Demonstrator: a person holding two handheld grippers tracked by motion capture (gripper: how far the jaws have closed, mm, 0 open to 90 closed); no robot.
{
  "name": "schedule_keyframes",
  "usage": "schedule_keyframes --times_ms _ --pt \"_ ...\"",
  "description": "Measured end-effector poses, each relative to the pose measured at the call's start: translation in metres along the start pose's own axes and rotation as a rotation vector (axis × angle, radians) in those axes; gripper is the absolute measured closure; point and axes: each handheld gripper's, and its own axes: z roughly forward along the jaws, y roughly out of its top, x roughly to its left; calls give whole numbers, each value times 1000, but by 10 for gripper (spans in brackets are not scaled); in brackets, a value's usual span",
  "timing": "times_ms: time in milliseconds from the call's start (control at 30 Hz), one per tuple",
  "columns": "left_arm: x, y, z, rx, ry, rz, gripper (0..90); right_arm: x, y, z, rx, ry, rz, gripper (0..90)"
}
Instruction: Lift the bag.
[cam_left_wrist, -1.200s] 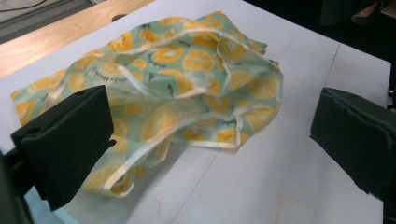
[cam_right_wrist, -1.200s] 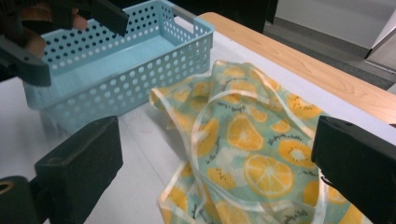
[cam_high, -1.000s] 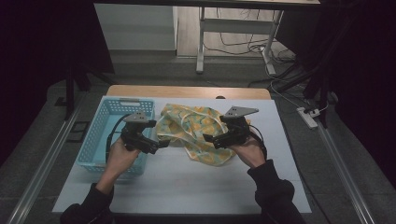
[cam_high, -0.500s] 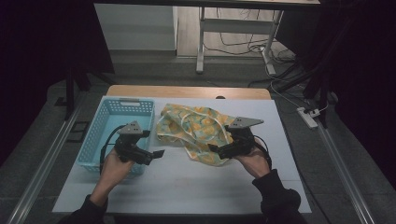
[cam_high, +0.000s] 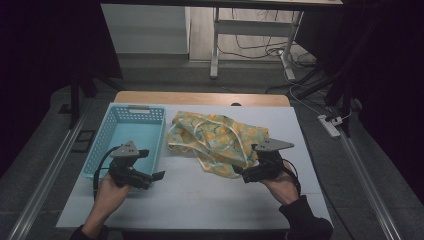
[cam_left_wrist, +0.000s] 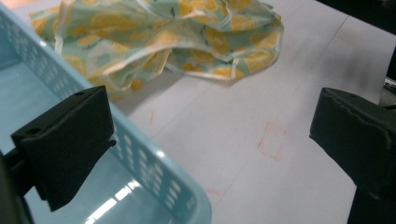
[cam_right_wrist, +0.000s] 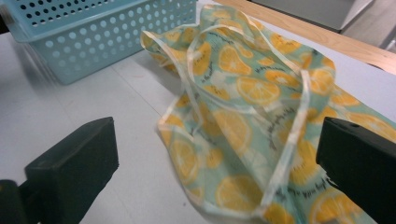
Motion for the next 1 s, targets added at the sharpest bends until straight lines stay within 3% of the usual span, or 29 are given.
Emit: schedule_keyframes --times_ms 267,700,1000 --pt "-6 -24 -16 -2 36 -26 0 5 -16 -19 -17 -34 7 0" --pt "-12 -63 -49 -26 126 -77 0 8 -58 -49 -14 -103 69 0" --pt "-12 -94 -61 7 188 -110 0 6 -90 -63 34 -166 102 0"
